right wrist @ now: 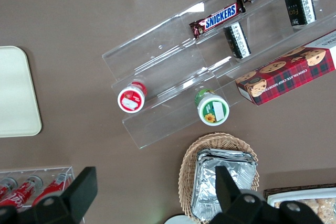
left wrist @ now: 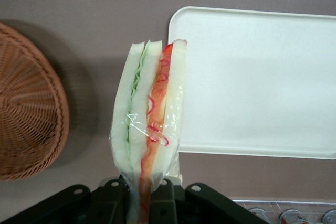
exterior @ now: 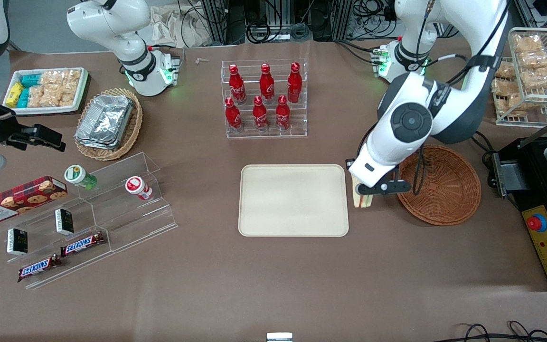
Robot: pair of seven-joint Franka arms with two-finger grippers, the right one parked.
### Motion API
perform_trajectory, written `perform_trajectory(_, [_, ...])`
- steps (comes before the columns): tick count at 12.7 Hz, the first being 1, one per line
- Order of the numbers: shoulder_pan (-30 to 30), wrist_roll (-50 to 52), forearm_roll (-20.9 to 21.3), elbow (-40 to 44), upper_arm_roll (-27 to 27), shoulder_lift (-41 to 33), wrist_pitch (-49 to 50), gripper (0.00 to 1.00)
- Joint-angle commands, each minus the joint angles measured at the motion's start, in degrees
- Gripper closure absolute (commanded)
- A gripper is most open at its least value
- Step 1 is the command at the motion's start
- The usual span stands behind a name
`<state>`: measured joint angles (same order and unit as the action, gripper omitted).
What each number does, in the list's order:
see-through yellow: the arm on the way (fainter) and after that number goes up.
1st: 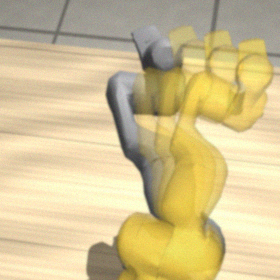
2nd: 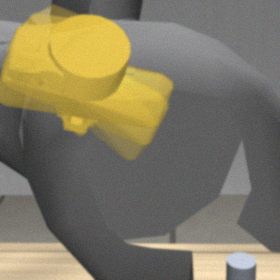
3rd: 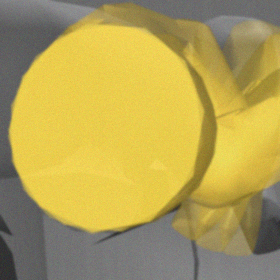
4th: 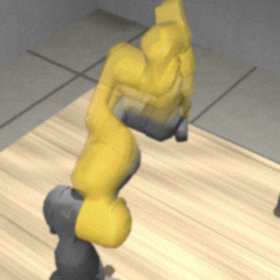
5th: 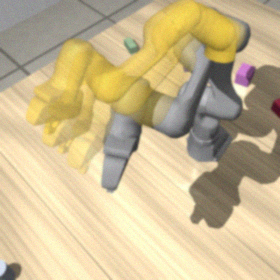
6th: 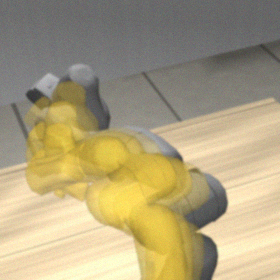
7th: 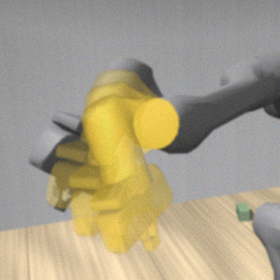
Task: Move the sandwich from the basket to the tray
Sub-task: 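Carry the held sandwich from the basket over the cream tray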
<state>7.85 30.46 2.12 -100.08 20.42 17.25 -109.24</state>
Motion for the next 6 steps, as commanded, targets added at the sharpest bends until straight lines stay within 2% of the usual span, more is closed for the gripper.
perform_trajectory(1, [1.72,-1.54,0.78,3.84,-0.03,6.56,-2.37,1.0])
perform_trajectory(3, [4.17,-0.15,1.83,3.66,-0.21,9.55,-6.14,1.0])
perform_trajectory(6, [5.42,2.85,6.05,3.4,-0.21,13.5,-9.58,1.0])
